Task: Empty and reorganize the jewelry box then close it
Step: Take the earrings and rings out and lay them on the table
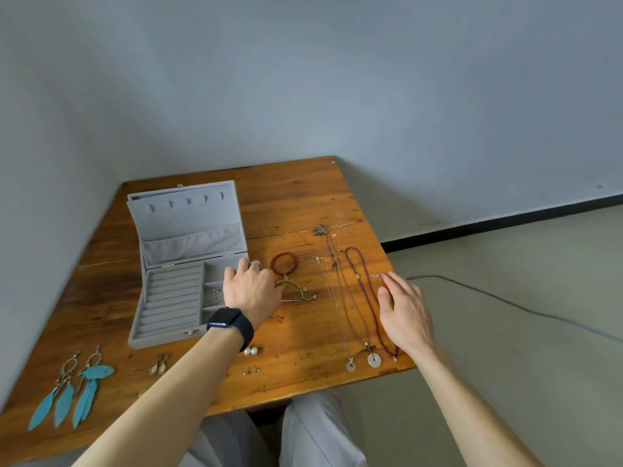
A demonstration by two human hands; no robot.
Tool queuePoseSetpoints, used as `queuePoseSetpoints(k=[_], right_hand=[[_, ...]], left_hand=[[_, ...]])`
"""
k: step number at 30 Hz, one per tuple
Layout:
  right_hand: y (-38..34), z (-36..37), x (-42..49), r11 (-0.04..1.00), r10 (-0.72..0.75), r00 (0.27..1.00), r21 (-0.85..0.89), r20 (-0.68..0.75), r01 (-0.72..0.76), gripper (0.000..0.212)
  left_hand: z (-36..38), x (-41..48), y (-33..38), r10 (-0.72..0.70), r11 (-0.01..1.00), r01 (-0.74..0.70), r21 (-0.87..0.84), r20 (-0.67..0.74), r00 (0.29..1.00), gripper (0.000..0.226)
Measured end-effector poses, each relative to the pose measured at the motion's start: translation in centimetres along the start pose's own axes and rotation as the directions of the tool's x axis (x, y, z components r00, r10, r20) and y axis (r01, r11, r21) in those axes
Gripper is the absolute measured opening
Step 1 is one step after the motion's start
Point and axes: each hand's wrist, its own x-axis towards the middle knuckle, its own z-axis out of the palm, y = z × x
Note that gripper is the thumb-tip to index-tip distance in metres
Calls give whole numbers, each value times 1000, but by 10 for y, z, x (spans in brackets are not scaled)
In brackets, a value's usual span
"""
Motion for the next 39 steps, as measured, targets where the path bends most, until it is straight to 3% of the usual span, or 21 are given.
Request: queuePoseSetpoints(k=[6,15,19,24,28,33,39], right_hand=[[4,4,-3,1000,-12,1000,-8,3,12,50],[-7,-20,0,966,115,990,222,80,-130,46],[-23,-32,6,935,188,982,300,30,-189,43],[-59,-28,1,967,24,1000,252,18,-28,25],[-103,-11,-4,970,-160,986,194,43,149,25],[-157,21,-7,934,-335,935,174,118,312,25],[-205,59,6,870,-493,846,105,201,482,23]], left_hand=[[5,-7,0,0,1000,0,-16,-30,1000,32],[-12,-15,-30,-6,965,-26,-262,-121,993,31],[-17,-27,-54,-54,952,9,-306,-138,989,30],[-20,-45,-88,-107,933,48,-357,-149,983,29],[-9,-59,-121,-167,910,110,-400,-111,980,26],[8,-68,-141,-163,881,116,-459,-65,984,28],[32,-69,-133,-202,881,105,-461,-165,965,29]])
